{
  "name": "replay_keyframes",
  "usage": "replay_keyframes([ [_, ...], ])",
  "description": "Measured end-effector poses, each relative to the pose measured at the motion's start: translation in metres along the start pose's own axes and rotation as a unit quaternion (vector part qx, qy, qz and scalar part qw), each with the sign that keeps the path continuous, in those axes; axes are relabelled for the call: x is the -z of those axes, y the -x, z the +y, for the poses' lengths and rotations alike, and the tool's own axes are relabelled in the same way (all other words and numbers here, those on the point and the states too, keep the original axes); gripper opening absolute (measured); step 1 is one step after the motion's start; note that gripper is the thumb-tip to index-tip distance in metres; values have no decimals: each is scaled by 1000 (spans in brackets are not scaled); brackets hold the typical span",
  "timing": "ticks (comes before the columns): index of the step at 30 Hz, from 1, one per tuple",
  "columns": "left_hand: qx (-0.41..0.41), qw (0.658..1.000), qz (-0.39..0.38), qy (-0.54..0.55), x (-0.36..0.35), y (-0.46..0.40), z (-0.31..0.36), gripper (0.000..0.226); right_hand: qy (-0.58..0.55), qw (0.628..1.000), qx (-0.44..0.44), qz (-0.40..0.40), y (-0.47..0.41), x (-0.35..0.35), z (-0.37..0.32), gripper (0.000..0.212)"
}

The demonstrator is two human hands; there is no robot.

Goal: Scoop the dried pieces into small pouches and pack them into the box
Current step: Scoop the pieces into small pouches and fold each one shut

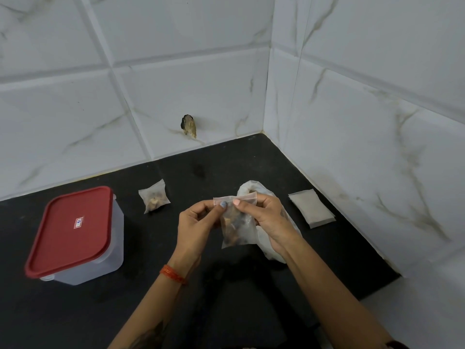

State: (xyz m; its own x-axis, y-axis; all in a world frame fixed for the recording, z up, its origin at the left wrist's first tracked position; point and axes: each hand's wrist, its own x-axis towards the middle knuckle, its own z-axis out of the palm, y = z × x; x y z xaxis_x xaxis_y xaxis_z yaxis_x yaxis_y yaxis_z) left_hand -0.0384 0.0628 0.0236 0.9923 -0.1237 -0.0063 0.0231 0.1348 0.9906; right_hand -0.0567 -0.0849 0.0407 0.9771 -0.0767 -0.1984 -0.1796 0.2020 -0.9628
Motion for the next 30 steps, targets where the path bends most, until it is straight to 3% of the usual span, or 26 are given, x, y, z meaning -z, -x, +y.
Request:
replay_keyframes([
  [15, 9, 1000, 27, -2, -2, 1, -2, 8, -8, 1000, -4, 6, 1, -2, 0, 5],
  [20, 13, 999, 35, 12, -1, 0, -1, 10, -5, 999, -39, 7, 0, 1, -1, 21],
  [30, 9, 1000, 4, 27, 0, 2, 0, 8, -14, 1000, -13, -15, 3, 2, -2, 29],
])
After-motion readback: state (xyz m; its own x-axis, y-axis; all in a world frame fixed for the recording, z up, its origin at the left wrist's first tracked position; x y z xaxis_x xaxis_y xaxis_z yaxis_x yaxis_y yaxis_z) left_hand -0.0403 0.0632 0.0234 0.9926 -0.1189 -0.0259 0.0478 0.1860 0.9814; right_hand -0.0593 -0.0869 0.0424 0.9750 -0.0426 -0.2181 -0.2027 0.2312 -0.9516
